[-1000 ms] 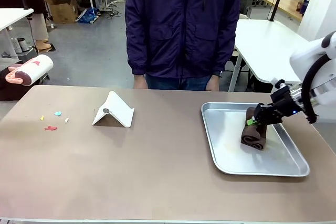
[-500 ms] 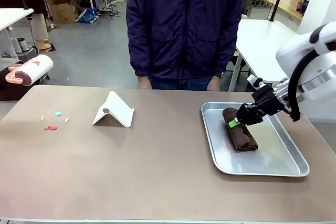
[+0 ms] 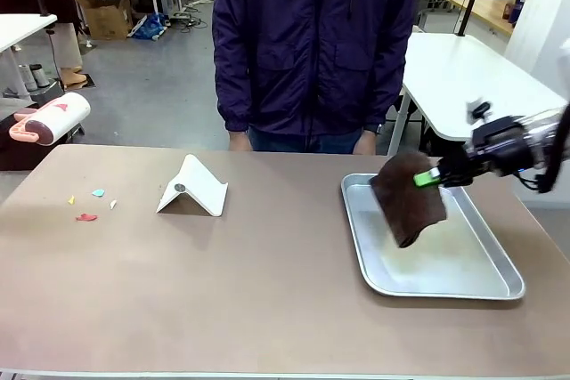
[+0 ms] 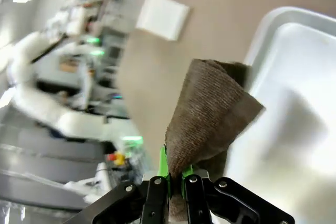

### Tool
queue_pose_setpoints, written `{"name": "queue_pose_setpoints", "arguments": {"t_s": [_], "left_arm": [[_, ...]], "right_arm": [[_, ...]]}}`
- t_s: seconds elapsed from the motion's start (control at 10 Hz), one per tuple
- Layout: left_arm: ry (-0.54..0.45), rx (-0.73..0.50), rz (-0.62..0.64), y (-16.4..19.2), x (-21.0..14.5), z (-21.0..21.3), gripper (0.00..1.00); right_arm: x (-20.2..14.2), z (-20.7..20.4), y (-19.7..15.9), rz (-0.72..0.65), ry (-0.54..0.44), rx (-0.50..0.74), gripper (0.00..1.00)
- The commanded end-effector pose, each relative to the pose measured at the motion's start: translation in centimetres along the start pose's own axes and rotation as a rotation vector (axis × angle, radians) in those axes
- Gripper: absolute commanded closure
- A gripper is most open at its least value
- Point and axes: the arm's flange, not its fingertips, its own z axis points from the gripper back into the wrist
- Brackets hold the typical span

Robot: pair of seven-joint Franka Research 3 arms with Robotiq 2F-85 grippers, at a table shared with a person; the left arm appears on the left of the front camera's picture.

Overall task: Clean the surface of the table.
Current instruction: If a person points to the right, clean the right side of the table with your right hand, and if they point to the left, clean the left side with your left hand.

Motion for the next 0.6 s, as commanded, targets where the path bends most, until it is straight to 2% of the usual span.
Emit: {"name": "queue_pose_setpoints", "arguments": {"t_s": [0.0, 0.2, 0.4, 0.5], "left_arm": [[0.006, -0.008, -0.009, -0.4, -0.5, 0.0, 0.78], [0.006, -0.008, -0.009, -0.4, -0.5, 0.0, 0.78], [0.006, -0.008, -0.009, -0.4, -0.5, 0.0, 0.78], [0.006, -0.008, -0.009, -0.4, -0.5, 0.0, 0.78]], "right_arm": [[-1.3, 4.1, 0.4, 0.047, -0.054, 0.300, 0.90], [-2.6, 8.2, 1.1, 0.071, -0.128, 0.565, 0.90], [-3.4, 13.3, 0.3, 0.016, -0.289, 0.598, 0.90], [-4.0, 15.3, 0.2, 0.011, -0.337, 0.547, 0.90]]}}
